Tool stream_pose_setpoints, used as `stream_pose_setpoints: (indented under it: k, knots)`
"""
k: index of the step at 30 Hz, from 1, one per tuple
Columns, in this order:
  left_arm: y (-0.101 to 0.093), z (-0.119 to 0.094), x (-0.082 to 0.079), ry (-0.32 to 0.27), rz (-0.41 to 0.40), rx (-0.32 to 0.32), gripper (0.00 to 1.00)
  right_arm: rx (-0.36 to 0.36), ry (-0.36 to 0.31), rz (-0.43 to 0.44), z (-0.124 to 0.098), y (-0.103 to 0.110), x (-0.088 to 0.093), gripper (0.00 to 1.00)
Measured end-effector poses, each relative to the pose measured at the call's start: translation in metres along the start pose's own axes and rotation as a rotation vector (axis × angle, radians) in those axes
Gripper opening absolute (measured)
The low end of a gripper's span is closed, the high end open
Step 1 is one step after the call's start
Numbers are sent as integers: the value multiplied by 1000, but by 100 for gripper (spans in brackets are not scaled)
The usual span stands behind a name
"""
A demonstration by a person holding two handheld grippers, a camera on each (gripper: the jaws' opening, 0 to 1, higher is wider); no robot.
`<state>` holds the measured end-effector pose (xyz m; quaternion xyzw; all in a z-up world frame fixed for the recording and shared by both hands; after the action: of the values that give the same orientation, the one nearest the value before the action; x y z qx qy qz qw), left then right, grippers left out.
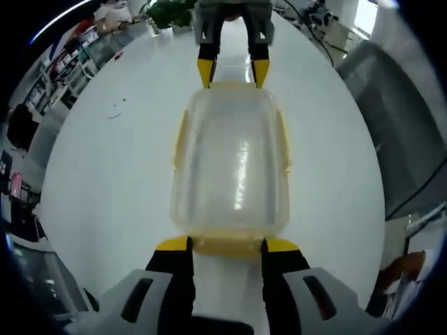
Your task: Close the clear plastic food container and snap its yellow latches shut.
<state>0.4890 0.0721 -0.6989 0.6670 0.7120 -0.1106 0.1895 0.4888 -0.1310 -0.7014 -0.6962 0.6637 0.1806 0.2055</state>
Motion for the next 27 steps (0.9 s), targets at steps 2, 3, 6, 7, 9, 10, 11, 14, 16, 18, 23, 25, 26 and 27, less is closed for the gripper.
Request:
stream_pose_setpoints:
  k: [2,3,6,7,9,10,11,14,16,18,23,25,26,27]
  knots:
    - [-3,-2,-7,-7,1,-7,35,5,8,-7,-8,1,3,34]
    - [-4,-2,-9,-9,-1,-6,35,6,10,-9,-11,2,4,34]
    - [-8,-5,-21,-15,0,-10,35,9,15,-19,-22,5,7,34]
    - [-9,-6,-24,-18,10,-14,35,14,18,-20,-26,6,10,34]
    - [-9,-7,-32,-22,10,-15,35,17,23,-23,-33,8,14,34]
    - [-9,-7,-35,-24,9,-15,35,17,26,-26,-36,9,15,34]
    - [-9,-7,-40,-30,20,-20,35,20,30,-28,-40,9,19,34]
    - [-11,-8,-52,-30,26,-23,35,28,27,-19,-49,9,23,34]
    - [-10,-9,-59,-32,31,-26,35,35,28,-22,-56,11,26,34]
    - [-10,-10,-67,-37,37,-32,35,42,27,-20,-62,11,29,34]
    - [-13,-9,-85,-50,44,-36,35,48,31,-16,-75,15,42,34]
    - [-15,-7,-91,-50,46,-37,35,50,33,-17,-80,16,47,34]
    - [-15,-6,-94,-51,46,-37,35,52,35,-19,-82,16,49,34]
    - [-16,-6,-98,-55,44,-36,35,55,36,-20,-85,16,53,34]
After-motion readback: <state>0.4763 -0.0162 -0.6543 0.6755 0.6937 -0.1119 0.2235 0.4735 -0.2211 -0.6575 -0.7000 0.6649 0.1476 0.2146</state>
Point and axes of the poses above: the point that each gripper's makers call its tool centre point, and the gripper's own axes: z roughly forward along the fingers, y roughly to its left, x roughly out of its underside, the point moved 5 cm from there along -z, roughly backward along the fingers, and after that the axes turned 3 degrees about -y, right-handed, at the moved point
